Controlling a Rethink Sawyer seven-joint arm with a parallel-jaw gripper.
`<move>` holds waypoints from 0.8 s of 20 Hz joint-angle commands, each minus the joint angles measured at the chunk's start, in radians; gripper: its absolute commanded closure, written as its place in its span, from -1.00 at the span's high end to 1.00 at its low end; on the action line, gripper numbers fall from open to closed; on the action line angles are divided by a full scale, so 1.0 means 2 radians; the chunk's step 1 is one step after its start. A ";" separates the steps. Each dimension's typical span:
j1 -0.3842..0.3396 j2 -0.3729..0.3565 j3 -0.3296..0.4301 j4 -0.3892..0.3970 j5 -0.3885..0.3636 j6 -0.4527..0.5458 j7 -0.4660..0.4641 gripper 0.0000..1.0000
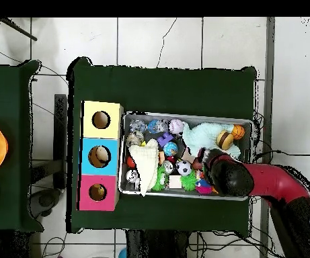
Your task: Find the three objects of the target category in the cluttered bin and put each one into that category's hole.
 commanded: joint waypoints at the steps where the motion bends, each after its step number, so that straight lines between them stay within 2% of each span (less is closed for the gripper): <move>1: 0.043 -0.116 0.018 0.078 0.071 0.082 0.028 -1.00; 4: 0.070 -0.125 0.001 0.094 0.080 0.067 0.053 -1.00; 10: 0.134 -0.106 -0.050 0.105 0.075 0.009 0.099 -1.00; 16: 0.177 -0.124 -0.081 0.132 0.094 -0.011 0.120 -1.00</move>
